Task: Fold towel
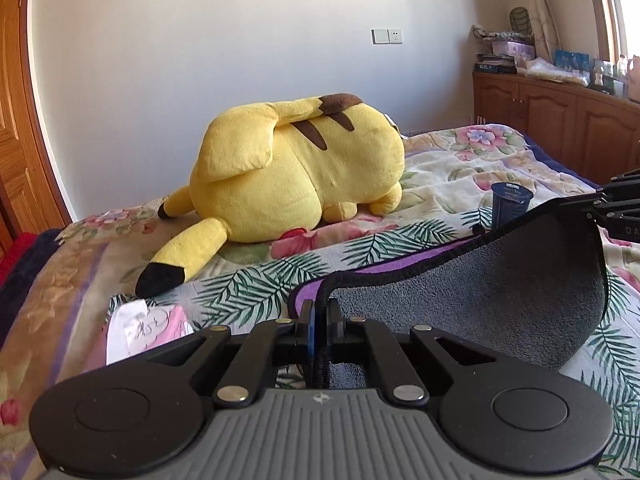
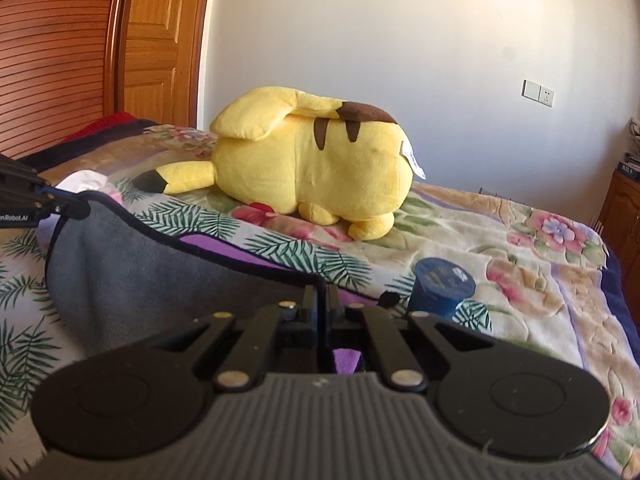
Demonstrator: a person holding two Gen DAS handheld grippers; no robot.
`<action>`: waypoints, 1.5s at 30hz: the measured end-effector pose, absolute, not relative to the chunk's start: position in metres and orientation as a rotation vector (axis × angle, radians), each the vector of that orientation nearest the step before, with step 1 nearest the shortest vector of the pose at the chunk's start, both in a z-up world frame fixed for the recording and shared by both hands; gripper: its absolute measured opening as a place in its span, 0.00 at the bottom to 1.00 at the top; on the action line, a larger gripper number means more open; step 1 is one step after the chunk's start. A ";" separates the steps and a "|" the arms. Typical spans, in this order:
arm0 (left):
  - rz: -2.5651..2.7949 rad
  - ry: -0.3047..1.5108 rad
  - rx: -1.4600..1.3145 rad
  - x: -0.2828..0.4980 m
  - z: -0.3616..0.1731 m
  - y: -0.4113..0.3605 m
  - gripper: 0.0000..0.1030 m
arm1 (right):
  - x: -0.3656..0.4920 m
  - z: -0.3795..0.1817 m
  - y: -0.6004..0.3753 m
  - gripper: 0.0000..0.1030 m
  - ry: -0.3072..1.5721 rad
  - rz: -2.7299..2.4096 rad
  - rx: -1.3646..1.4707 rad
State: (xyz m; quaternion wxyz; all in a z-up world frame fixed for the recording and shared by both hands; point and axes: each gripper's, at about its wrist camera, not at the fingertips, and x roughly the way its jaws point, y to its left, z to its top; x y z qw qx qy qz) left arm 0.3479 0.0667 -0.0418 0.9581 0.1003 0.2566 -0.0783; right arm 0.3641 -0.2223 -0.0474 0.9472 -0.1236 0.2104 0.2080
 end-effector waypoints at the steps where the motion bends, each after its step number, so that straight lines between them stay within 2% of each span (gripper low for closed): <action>1: -0.159 0.518 0.204 0.352 -0.041 0.066 0.00 | 0.367 -0.047 -0.221 0.04 0.424 0.422 -0.260; 14: -0.125 0.491 0.221 0.400 -0.037 0.063 0.00 | 0.415 -0.047 -0.211 0.04 0.397 0.381 -0.279; 29: -0.095 0.575 0.159 0.452 -0.091 0.075 0.00 | 0.449 -0.096 -0.206 0.04 0.437 0.336 -0.298; 45: -0.076 0.616 0.195 0.480 -0.110 0.065 0.00 | 0.464 -0.117 -0.207 0.04 0.452 0.321 -0.309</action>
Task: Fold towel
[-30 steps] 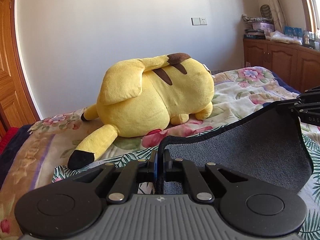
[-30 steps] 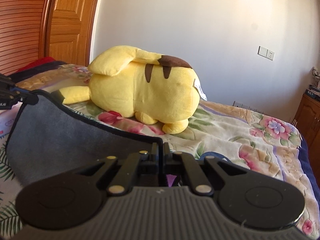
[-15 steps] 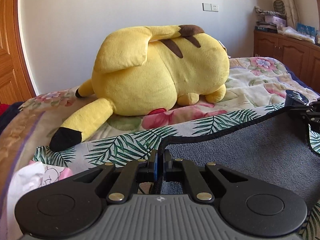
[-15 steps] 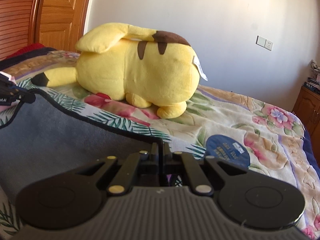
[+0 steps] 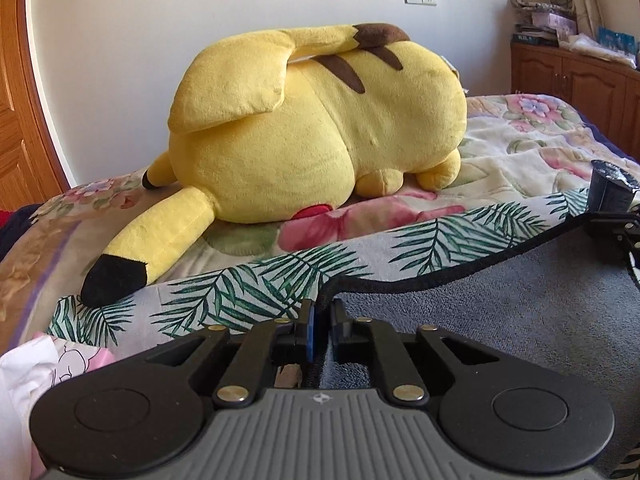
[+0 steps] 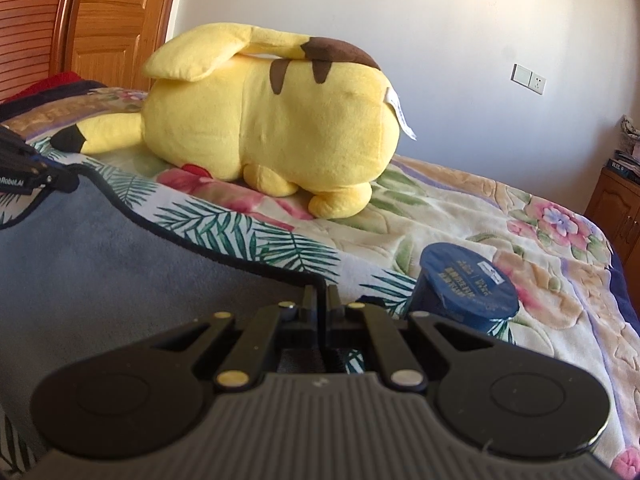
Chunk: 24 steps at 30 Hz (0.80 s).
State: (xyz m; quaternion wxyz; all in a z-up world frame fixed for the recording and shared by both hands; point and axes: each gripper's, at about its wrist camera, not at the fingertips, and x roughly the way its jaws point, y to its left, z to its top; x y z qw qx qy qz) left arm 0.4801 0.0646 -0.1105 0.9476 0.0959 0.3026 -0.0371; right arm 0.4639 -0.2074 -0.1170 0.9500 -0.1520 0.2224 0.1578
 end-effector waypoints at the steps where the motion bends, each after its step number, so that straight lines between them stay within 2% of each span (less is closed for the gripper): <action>1: -0.072 0.618 0.195 0.480 -0.111 0.065 0.00 | 0.464 -0.116 -0.208 0.05 0.452 0.319 -0.308; 2: -0.070 0.620 0.193 0.479 -0.111 0.065 0.00 | 0.463 -0.115 -0.209 0.07 0.451 0.317 -0.307; 3: -0.070 0.623 0.188 0.478 -0.110 0.065 0.04 | 0.462 -0.114 -0.210 0.15 0.452 0.312 -0.311; 5: -0.064 0.620 0.182 0.473 -0.108 0.065 0.26 | 0.460 -0.111 -0.211 0.24 0.453 0.305 -0.306; 6: -0.061 0.614 0.180 0.470 -0.106 0.064 0.27 | 0.458 -0.108 -0.212 0.34 0.451 0.307 -0.300; 7: -0.063 0.613 0.176 0.466 -0.103 0.063 0.28 | 0.456 -0.105 -0.213 0.39 0.449 0.307 -0.294; 11: -0.075 0.611 0.160 0.449 -0.087 0.057 0.36 | 0.438 -0.087 -0.217 0.39 0.450 0.330 -0.260; 24: -0.114 0.566 0.145 0.376 -0.008 0.035 0.40 | 0.356 -0.002 -0.219 0.39 0.414 0.392 -0.196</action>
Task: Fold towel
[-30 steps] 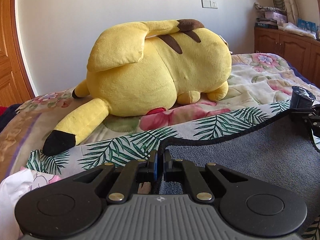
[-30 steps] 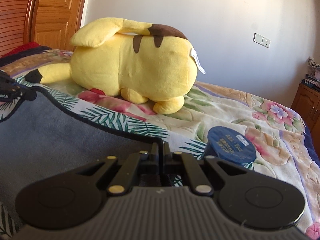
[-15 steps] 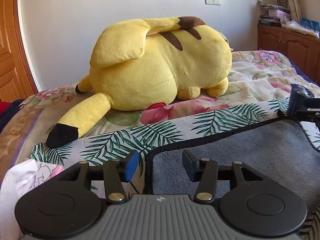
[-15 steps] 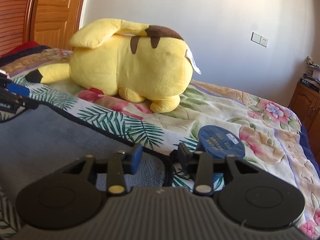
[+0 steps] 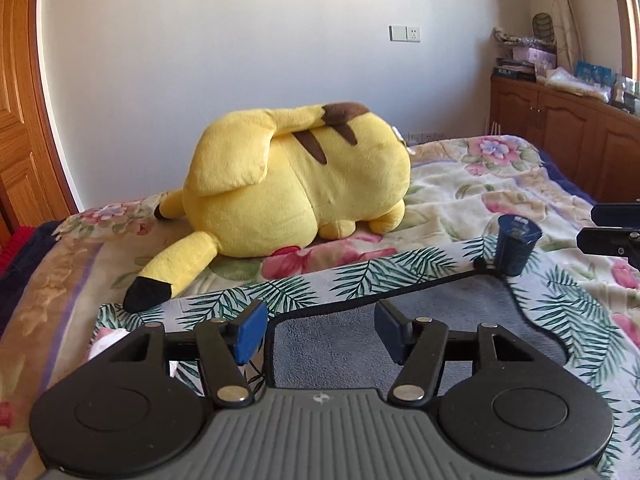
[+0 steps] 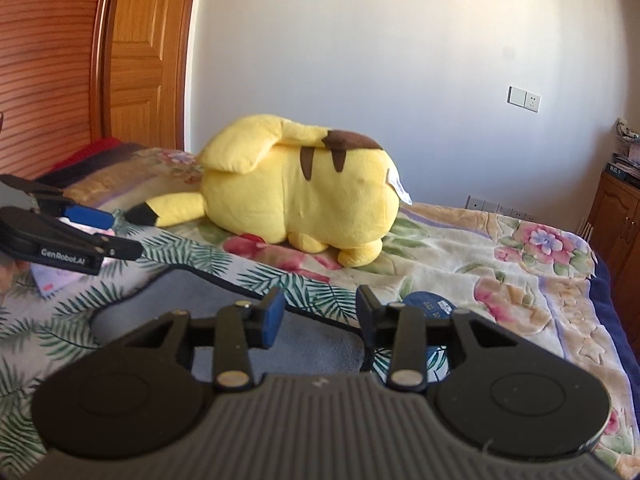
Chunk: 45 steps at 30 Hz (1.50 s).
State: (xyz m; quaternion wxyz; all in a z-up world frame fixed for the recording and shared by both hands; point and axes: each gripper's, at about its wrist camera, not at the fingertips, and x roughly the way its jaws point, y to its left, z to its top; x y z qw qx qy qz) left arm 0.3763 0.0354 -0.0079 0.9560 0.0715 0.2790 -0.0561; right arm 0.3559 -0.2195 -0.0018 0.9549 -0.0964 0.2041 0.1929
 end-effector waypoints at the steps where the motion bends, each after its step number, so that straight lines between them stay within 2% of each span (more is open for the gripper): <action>1: -0.113 0.565 0.142 0.371 -0.002 0.035 0.41 | 0.351 0.003 -0.221 0.39 0.413 0.392 -0.187; 13: -0.112 0.544 0.173 0.314 0.044 0.030 0.41 | 0.303 0.048 -0.231 0.39 0.381 0.403 -0.159; 21: -0.119 0.533 0.185 0.289 0.049 0.024 0.48 | 0.287 0.053 -0.234 0.41 0.381 0.414 -0.142; 23: -0.115 0.534 0.180 0.284 0.048 0.022 0.57 | 0.284 0.051 -0.236 0.46 0.388 0.413 -0.134; 25: -0.112 0.526 0.181 0.280 0.048 0.020 0.65 | 0.280 0.049 -0.237 0.58 0.393 0.407 -0.133; 26: -0.113 0.520 0.181 0.277 0.048 0.020 0.68 | 0.279 0.047 -0.237 0.59 0.393 0.404 -0.136; 29: -0.124 0.515 0.174 0.271 0.047 0.018 0.72 | 0.275 0.042 -0.237 0.73 0.400 0.392 -0.138; 31: -0.133 0.515 0.175 0.265 0.046 0.016 0.74 | 0.272 0.038 -0.237 0.86 0.399 0.383 -0.136; 34: -0.145 0.507 0.193 0.256 0.042 0.012 0.78 | 0.269 0.034 -0.237 0.95 0.403 0.378 -0.130; 36: -0.157 0.504 0.207 0.250 0.038 0.010 0.82 | 0.267 0.030 -0.237 1.00 0.408 0.377 -0.124; 45: -0.161 0.518 0.199 0.222 0.020 0.013 0.84 | 0.255 0.022 -0.238 1.00 0.436 0.365 -0.133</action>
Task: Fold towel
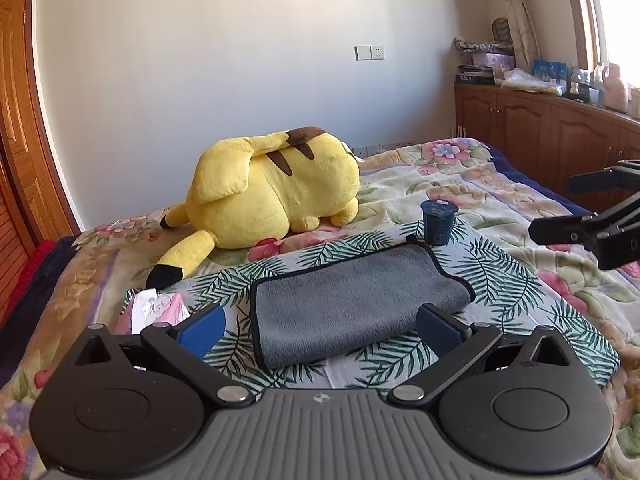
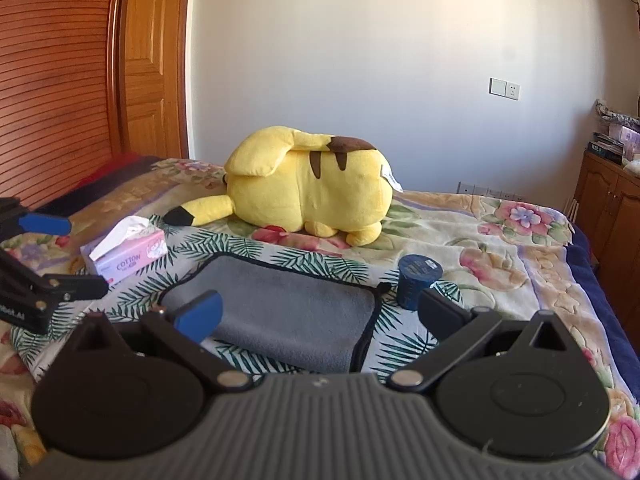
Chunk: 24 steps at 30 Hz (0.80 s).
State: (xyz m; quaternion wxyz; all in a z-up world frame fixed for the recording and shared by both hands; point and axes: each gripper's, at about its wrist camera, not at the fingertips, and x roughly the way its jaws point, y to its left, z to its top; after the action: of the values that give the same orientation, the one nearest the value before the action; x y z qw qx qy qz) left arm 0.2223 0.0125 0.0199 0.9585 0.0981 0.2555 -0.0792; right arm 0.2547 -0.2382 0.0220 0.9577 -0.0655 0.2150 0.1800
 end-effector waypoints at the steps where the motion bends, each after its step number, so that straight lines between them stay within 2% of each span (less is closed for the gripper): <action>1: -0.159 0.521 0.197 0.220 0.018 0.013 0.84 | 0.253 0.022 -0.239 1.00 0.437 0.362 -0.134; 11: -0.113 0.554 0.146 0.193 0.019 0.024 0.84 | 0.226 0.024 -0.243 1.00 0.460 0.355 -0.126; 24: -0.091 0.504 0.143 0.133 0.043 0.021 0.84 | 0.175 0.049 -0.244 1.00 0.429 0.356 -0.115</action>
State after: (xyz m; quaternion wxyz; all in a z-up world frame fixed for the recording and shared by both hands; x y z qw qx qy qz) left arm 0.1333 0.0208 0.0435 0.9649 0.0709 0.2490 -0.0449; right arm 0.1754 -0.2441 0.0488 0.9598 -0.0565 0.2114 0.1755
